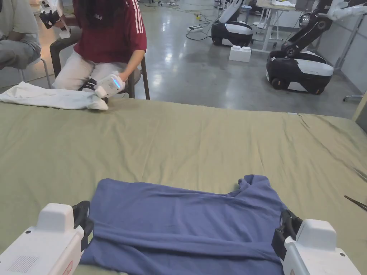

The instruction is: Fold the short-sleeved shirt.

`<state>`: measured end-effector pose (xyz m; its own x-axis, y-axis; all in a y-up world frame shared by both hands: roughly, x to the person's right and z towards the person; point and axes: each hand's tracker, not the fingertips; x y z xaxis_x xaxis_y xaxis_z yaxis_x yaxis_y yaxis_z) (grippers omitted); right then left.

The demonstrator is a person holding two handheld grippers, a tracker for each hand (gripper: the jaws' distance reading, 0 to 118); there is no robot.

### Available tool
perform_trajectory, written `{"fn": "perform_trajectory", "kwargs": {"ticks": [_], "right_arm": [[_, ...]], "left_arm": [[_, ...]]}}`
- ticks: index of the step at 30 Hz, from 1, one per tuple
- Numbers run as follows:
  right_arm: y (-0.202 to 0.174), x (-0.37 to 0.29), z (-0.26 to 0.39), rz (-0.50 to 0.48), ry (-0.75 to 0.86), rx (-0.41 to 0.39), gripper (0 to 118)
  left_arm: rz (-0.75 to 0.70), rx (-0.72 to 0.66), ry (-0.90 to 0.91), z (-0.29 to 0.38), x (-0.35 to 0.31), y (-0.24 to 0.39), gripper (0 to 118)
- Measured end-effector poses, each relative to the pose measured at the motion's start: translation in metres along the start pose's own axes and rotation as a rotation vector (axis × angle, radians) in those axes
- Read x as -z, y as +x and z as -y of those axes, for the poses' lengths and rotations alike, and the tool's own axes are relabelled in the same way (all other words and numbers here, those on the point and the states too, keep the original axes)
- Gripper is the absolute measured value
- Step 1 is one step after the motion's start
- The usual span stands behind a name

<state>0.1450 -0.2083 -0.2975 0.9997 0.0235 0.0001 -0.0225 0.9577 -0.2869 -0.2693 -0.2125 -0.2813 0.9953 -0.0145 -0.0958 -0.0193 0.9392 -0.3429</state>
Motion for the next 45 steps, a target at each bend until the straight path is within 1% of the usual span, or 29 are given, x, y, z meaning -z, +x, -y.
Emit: {"fn": "perform_trajectory", "kwargs": {"ticks": [4, 6, 7, 8, 9, 10, 11, 12, 13, 14, 17, 19, 21, 22, 23, 25, 26, 28, 29, 30, 31, 32, 34, 35, 37, 38, 41, 43, 45], "right_arm": [[-0.005, -0.006, 0.004, -0.004, -0.004, -0.023, 0], [-0.005, -0.007, 0.007, -0.012, -0.014, -0.01, 0], [-0.005, -0.007, 0.008, -0.012, -0.02, -0.01, 0], [-0.003, -0.007, 0.009, -0.009, -0.027, -0.014, 0], [-0.003, -0.007, 0.01, -0.008, -0.034, -0.017, 0], [-0.002, -0.006, 0.012, -0.009, -0.042, -0.018, 0], [-0.002, -0.006, 0.013, -0.009, -0.05, -0.018, 0], [0.0, -0.007, 0.014, -0.007, -0.054, -0.018, 0], [0.001, -0.007, 0.016, -0.004, -0.058, -0.019, 0], [0.003, -0.007, 0.018, 0.0, -0.063, -0.02, 0], [0.009, -0.007, 0.023, 0.009, -0.085, -0.016, 0], [0.013, -0.007, 0.026, 0.019, -0.103, -0.013, 0], [0.017, -0.006, 0.03, 0.03, -0.119, -0.011, 0], [0.019, -0.006, 0.031, 0.035, -0.125, -0.006, 0], [0.022, -0.005, 0.032, 0.038, -0.131, -0.001, 0], [0.027, -0.005, 0.035, 0.047, -0.148, 0.005, 0], [0.029, -0.005, 0.035, 0.052, -0.154, 0.005, 0], [0.035, -0.003, 0.036, 0.064, -0.172, 0.007, 1], [0.039, -0.001, 0.037, 0.065, -0.186, 0.013, 5], [0.044, 0.002, 0.037, 0.068, -0.202, 0.021, 15], [0.05, 0.007, 0.037, 0.071, -0.229, 0.028, 29], [0.056, 0.009, 0.035, 0.071, -0.256, 0.038, 52], [0.072, 0.015, 0.033, 0.084, -0.272, 0.068, 63], [0.081, 0.02, 0.033, 0.1, -0.307, 0.059, 69], [0.097, 0.031, 0.034, 0.113, -0.39, 0.04, 75], [0.105, 0.039, 0.037, 0.107, -0.441, 0.031, 76], [0.122, 0.054, 0.049, 0.049, -0.544, 0.056, 76], [0.126, 0.064, 0.061, 0.032, -0.608, 0.055, 76], [0.127, 0.075, 0.077, 0.02, -0.663, 0.056, 70]], "left_arm": [[-0.029, -0.036, -0.142, 0.016, 0.016, -0.032, 0], [-0.046, -0.079, -0.224, 0.023, 0.03, -0.045, 0], [-0.024, -0.096, -0.283, 0.026, 0.039, -0.056, 4], [-0.007, -0.116, -0.323, 0.029, 0.048, -0.064, 22], [-0.006, -0.127, -0.365, 0.025, 0.051, -0.059, 46], [0.0, -0.141, -0.402, 0.028, 0.06, -0.066, 46], [0.016, -0.149, -0.454, 0.03, 0.07, -0.072, 55], [0.03, -0.158, -0.499, 0.032, 0.08, -0.077, 75], [0.027, -0.16, -0.516, 0.027, 0.08, -0.067, 82], [0.024, -0.152, -0.55, 0.029, 0.088, -0.068, 82], [0.005, -0.124, -0.654, 0.034, 0.105, -0.061, 81], [0.027, -0.13, -0.714, 0.043, 0.118, -0.06, 74], [-0.009, -0.114, -0.791, 0.051, 0.126, -0.054, 69], [-0.018, -0.095, -0.83, 0.057, 0.128, -0.049, 60], [-0.018, -0.082, -0.86, 0.062, 0.131, -0.044, 42], [-0.034, -0.045, -0.809, 0.065, 0.124, -0.035, 13], [-0.054, -0.023, -0.775, 0.063, 0.124, -0.032, 3], [-0.019, -0.026, -0.781, 0.058, 0.113, -0.026, 3], [-0.004, -0.019, -0.777, 0.056, 0.108, -0.025, 2], [0.0, -0.004, -0.773, 0.055, 0.105, -0.021, 2], [0.024, 0.005, -0.765, 0.055, 0.102, -0.02, 2], [0.042, -0.002, -0.763, 0.057, 0.102, -0.022, 2], [0.035, -0.019, -0.741, 0.06, 0.101, -0.029, 2], [0.039, -0.051, -0.721, 0.061, 0.098, -0.034, 2], [0.033, -0.096, -0.708, 0.062, 0.092, -0.039, 2], [0.042, -0.091, -0.694, 0.061, 0.088, -0.04, 2], [0.042, -0.064, -0.666, 0.057, 0.077, -0.039, 2], [0.046, -0.083, -0.644, 0.055, 0.072, -0.04, 2], [0.042, -0.083, -0.634, 0.051, 0.067, -0.038, 2]]}}
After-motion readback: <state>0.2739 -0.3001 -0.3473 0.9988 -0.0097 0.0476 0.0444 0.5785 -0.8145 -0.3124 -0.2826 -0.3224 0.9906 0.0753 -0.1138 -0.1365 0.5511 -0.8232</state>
